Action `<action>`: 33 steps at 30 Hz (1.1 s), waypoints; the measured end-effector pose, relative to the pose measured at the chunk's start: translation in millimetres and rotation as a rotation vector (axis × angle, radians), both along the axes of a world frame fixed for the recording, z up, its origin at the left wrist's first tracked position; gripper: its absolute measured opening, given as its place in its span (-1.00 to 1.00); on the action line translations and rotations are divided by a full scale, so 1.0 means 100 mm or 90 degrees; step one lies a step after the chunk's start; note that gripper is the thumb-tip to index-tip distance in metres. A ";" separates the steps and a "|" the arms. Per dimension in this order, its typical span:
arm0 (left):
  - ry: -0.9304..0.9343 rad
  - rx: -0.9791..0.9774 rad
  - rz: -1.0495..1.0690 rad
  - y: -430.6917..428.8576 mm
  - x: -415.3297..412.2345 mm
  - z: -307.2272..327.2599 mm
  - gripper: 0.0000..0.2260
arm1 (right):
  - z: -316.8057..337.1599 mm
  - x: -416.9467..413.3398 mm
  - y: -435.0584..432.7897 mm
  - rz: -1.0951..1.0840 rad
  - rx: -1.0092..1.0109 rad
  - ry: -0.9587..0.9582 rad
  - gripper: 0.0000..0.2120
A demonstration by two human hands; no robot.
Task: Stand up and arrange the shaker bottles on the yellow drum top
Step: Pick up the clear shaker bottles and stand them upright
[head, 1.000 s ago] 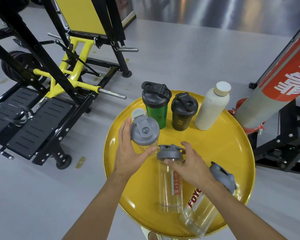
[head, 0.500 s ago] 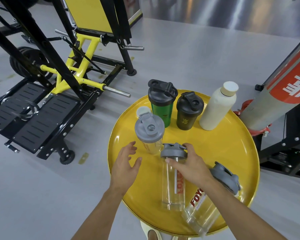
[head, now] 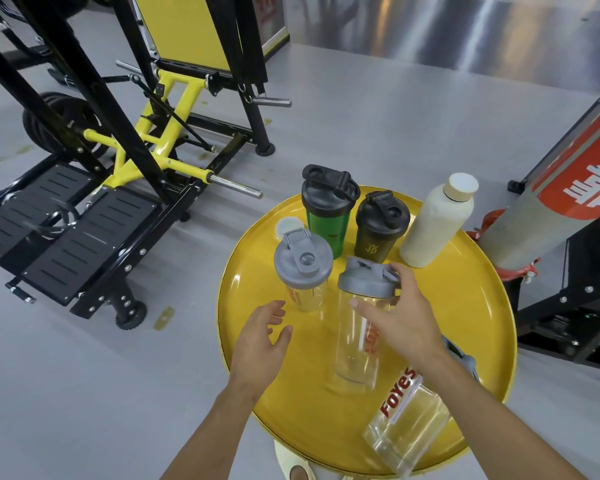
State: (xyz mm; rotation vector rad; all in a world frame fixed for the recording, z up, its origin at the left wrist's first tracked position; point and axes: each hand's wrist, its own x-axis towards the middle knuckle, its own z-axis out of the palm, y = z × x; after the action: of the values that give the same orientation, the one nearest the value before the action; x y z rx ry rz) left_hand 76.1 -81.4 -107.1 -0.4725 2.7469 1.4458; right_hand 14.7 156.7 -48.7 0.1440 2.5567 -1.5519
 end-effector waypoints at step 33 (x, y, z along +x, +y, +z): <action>-0.018 0.026 -0.072 0.24 0.07 -0.05 -0.75 | -0.11 -0.20 0.04 0.026 -0.048 0.227 -0.11</action>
State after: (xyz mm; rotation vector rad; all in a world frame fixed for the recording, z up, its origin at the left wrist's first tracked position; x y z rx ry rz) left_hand 83.1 -57.0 -112.0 -0.3286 2.6692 1.4548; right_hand -5.6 160.8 -59.2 -0.2131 2.7305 -1.7946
